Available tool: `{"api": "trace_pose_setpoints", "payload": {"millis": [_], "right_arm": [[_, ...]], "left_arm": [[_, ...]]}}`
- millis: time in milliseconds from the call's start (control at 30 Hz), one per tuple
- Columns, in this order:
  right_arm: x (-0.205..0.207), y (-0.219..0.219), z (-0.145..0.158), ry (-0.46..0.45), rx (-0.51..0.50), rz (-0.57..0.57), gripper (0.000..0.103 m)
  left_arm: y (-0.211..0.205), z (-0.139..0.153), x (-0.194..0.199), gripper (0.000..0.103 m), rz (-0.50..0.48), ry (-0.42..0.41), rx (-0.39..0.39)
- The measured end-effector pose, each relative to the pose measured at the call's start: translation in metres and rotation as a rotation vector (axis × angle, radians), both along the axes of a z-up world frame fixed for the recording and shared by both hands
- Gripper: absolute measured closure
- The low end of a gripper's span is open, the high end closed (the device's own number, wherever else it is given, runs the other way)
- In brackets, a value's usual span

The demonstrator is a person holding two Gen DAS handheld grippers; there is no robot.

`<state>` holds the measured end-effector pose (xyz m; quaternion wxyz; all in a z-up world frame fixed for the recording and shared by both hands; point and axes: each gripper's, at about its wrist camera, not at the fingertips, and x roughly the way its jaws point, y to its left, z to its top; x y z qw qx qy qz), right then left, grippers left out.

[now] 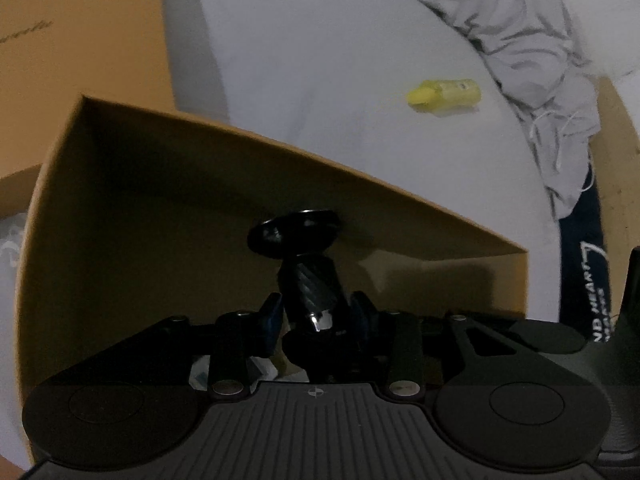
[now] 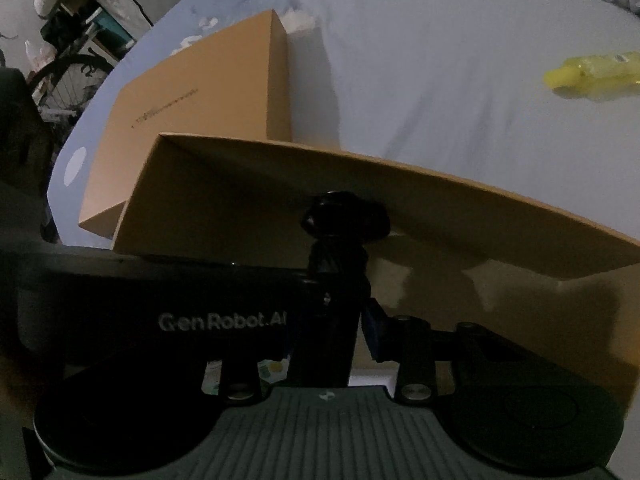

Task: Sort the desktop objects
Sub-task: 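Lower the tripod stick into the box and open the left tool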

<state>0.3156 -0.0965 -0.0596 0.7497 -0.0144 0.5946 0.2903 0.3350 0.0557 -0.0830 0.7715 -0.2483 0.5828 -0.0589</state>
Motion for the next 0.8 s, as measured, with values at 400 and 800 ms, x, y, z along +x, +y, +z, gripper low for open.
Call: {"api": "trace_pose_setpoints", "payload": {"millis": [400, 800], "right_arm": [[0.007, -0.001, -0.01, 0.022, 0.007, 0.016, 0.064], [0.01, -0.002, -0.013, 0.025, 0.022, -0.023, 0.037]], "left_arm": [[-0.003, -0.006, 0.002, 0.061, -0.001, 0.006, 0.046], [0.002, -0.004, -0.009, 0.044, 0.029, -0.036, 0.097]]}}
